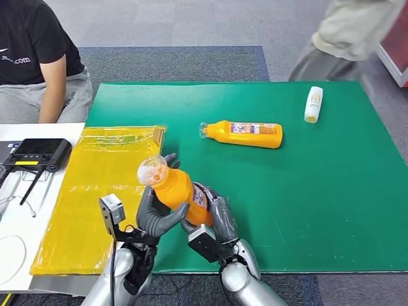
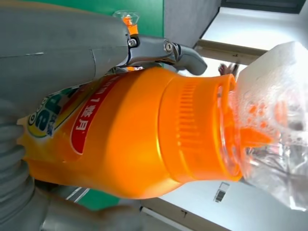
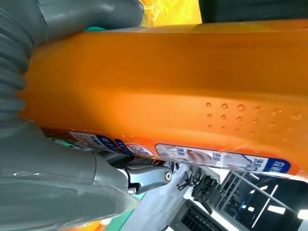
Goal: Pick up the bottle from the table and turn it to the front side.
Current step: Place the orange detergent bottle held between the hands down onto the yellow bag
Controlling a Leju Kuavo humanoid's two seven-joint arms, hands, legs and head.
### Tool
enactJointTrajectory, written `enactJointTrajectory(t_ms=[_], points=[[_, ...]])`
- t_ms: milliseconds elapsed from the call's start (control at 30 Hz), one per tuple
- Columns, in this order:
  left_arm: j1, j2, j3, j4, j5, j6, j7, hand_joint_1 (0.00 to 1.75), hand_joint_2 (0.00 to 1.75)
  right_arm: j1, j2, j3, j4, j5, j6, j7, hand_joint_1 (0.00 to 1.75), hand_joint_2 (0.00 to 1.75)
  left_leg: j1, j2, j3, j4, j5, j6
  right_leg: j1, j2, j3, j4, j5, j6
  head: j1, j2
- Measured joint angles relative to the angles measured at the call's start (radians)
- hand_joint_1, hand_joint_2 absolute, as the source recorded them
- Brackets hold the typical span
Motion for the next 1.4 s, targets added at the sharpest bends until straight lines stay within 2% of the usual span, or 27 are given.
enactJointTrajectory(t_ms=[100, 167, 467, 533, 633, 700, 733, 767, 833, 867, 900, 1133, 1267, 1400], points=[[-0.007, 0.001, 0.001, 0.007, 0.007, 0.001, 0.009, 1.75, 1.75, 0.0, 0.0, -0.001, 0.002, -0.003, 0.0, 0.0, 1.06, 1.75, 0.0, 0.0, 0.0, 0.0, 0.0, 0.0, 0.0, 0.0, 0.0, 0.0, 0.0, 0.0, 0.0, 0.0], [-0.013, 0.003, 0.001, 0.012, 0.009, 0.001, 0.014, 1.75, 1.75, 0.0, 0.0, -0.001, 0.002, -0.005, 0.002, 0.0, 0.88, 1.75, 0.0, 0.0, 0.0, 0.0, 0.0, 0.0, 0.0, 0.0, 0.0, 0.0, 0.0, 0.0, 0.0, 0.0], [-0.036, 0.006, 0.003, 0.035, 0.007, 0.01, 0.021, 1.75, 1.75, 0.005, 0.0, -0.001, 0.002, -0.009, 0.009, 0.007, 0.88, 1.75, 0.0, 0.0, 0.0, 0.0, 0.0, 0.0, 0.0, 0.0, 0.0, 0.0, 0.0, 0.0, 0.0, 0.0], [-0.038, 0.006, 0.003, 0.037, 0.005, 0.011, 0.023, 1.75, 1.75, 0.005, 0.0, -0.001, 0.002, -0.009, 0.009, 0.007, 0.79, 1.75, 0.0, 0.0, 0.0, 0.0, 0.0, 0.0, 0.0, 0.0, 0.0, 0.0, 0.0, 0.0, 0.0, 0.0], [-0.041, 0.007, 0.003, 0.039, -0.001, 0.013, 0.03, 1.75, 1.75, 0.006, 0.0, -0.001, 0.002, -0.009, 0.009, 0.008, 0.58, 1.75, 0.0, 0.0, 0.0, 0.0, 0.0, 0.0, 0.0, 0.0, 0.0, 0.0, 0.0, 0.0, 0.0, 0.0], [-0.043, 0.008, 0.002, 0.04, -0.008, 0.013, 0.032, 1.75, 1.75, 0.006, 0.0, -0.001, 0.001, -0.01, 0.009, 0.009, 0.93, 1.75, 0.0, 0.0, 0.0, 0.0, 0.0, 0.0, 0.0, 0.0, 0.0, 0.0, 0.0, 0.0, 0.0, 0.0], [-0.044, 0.009, 0.002, 0.041, -0.014, 0.013, 0.032, 1.75, 1.75, 0.007, 0.0, -0.002, 0.0, -0.011, 0.009, 0.01, 1.03, 1.75, 0.0, 0.0, 0.0, 0.0, 0.0, 0.0, 0.0, 0.0, 0.0, 0.0, 0.0, 0.0, 0.0, 0.0], [-0.045, 0.01, 0.002, 0.041, -0.023, 0.012, 0.032, 1.75, 1.75, 0.008, 0.0, -0.002, -0.002, -0.011, 0.008, 0.011, 0.97, 1.75, 0.0, 0.0, 0.0, 0.0, 0.0, 0.0, 0.0, 0.0, 0.0, 0.0, 0.0, 0.0, 0.0, 0.0], [-0.048, 0.013, 0.001, 0.041, -0.047, 0.016, 0.03, 1.75, 1.75, 0.011, 0.0, -0.004, -0.006, -0.014, 0.006, 0.012, 0.31, 1.75, 0.0, 0.0, 0.0, 0.0, 0.0, 0.0, 0.0, 0.0, 0.0, 0.0, 0.0, 0.0, 0.0, 0.0], [-0.049, 0.015, 0.001, 0.041, -0.061, 0.022, 0.029, 1.75, 1.75, 0.013, 0.0, -0.005, -0.008, -0.016, 0.006, 0.012, 0.07, 1.75, 0.0, 0.0, 0.0, 0.0, 0.0, 0.0, 0.0, 0.0, 0.0, 0.0, 0.0, 0.0, 0.0, 0.0], [-0.05, 0.016, 0.001, 0.041, -0.075, 0.029, 0.029, 1.75, 1.75, 0.016, 0.0, -0.006, -0.012, -0.02, 0.006, 0.012, 0.0, 1.75, 0.0, 0.0, 0.0, 0.0, 0.0, 0.0, 0.0, 0.0, 0.0, 0.0, 0.0, 0.0, 0.0, 0.0], [-0.043, 0.039, 0.002, 0.03, -0.226, 0.117, 0.008, 1.75, 1.75, 0.026, 0.003, -0.012, -0.035, -0.051, 0.005, 0.008, 0.0, 1.75, 0.0, 0.0, 0.0, 0.0, 0.0, 0.0, 0.0, 0.0, -0.001, 0.0, 0.0, 0.0, 0.0, 0.0], [-0.039, 0.065, 0.003, -0.004, -0.303, 0.144, -0.009, 1.75, 1.75, 0.03, 0.004, -0.019, -0.04, -0.062, 0.008, 0.008, 0.0, 0.0, 0.0, 0.0, 0.0, 0.0, 0.0, 0.0, 0.0, 0.0, 0.0, 0.0, 0.0, 0.0, 0.0, 0.0], [-0.032, 0.091, 0.008, -0.035, -0.396, 0.176, -0.01, 1.75, 1.75, 0.034, 0.006, -0.022, -0.042, -0.068, 0.012, 0.007, 0.0, 0.0, 0.0, 0.0, 0.0, 0.0, 0.0, 0.0, 0.0, 0.0, -0.001, 0.0, 0.0, 0.0, 0.0, 0.0]])
